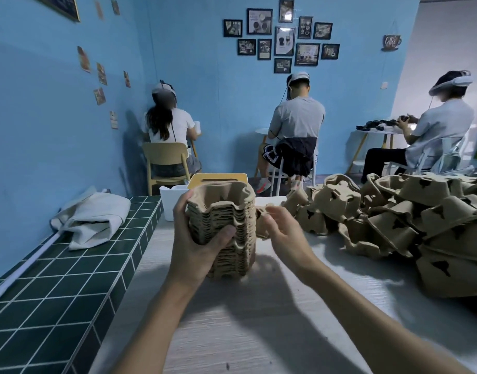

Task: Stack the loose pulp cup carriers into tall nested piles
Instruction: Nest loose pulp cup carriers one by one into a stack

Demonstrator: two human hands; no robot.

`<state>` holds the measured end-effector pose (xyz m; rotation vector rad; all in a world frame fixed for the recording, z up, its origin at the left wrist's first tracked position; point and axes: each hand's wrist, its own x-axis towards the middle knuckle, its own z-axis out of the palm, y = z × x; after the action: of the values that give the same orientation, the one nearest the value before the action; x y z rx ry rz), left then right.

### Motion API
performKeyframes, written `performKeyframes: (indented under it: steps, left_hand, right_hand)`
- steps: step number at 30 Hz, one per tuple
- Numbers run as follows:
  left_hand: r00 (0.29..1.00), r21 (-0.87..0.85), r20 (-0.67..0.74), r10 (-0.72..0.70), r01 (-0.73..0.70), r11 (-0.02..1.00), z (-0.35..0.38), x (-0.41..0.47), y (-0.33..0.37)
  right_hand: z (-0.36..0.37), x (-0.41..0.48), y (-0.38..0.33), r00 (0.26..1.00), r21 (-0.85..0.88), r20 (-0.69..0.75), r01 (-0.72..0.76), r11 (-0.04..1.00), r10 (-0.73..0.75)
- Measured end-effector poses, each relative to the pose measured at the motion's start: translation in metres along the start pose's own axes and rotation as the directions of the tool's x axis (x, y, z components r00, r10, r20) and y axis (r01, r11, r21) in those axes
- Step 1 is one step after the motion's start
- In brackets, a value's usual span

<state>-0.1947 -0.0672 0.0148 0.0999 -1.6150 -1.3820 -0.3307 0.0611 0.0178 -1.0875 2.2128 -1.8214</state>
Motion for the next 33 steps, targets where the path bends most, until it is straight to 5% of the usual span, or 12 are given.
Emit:
performKeyframes:
  steps: [4,13,22,26,30,33]
  left_hand:
    - [0.999,-0.021,0.036,-0.038,0.038,0.999,0.0,-0.002,-0.002]
    - [0.998,-0.047,0.03,-0.062,0.064,0.997,0.001,-0.001,-0.004]
    - [0.993,-0.052,0.01,-0.116,0.116,0.992,-0.002,0.001,-0.004]
    - [0.994,-0.057,0.021,-0.112,0.113,0.992,-0.003,0.001,-0.006]
    - [0.995,-0.032,0.039,-0.09,0.091,0.995,-0.003,0.001,-0.006]
    - [0.996,-0.031,0.039,-0.084,0.085,0.996,-0.003,0.0,-0.005]
  right_hand:
    - [-0.012,0.038,0.031,1.0,-0.509,-0.011,0.011,0.861,-0.02]
    - [0.009,0.067,0.041,0.987,-0.772,0.141,0.063,0.632,0.074]
    - [-0.008,0.05,0.031,0.976,-0.851,0.214,0.166,0.498,0.041]
    - [-0.027,0.031,0.027,0.979,-0.75,0.201,0.124,0.649,0.044]
    - [-0.039,0.007,0.035,0.991,-0.43,-0.025,0.109,0.896,-0.133]
    - [-0.046,-0.004,0.038,0.99,-0.347,-0.023,0.121,0.93,-0.138]
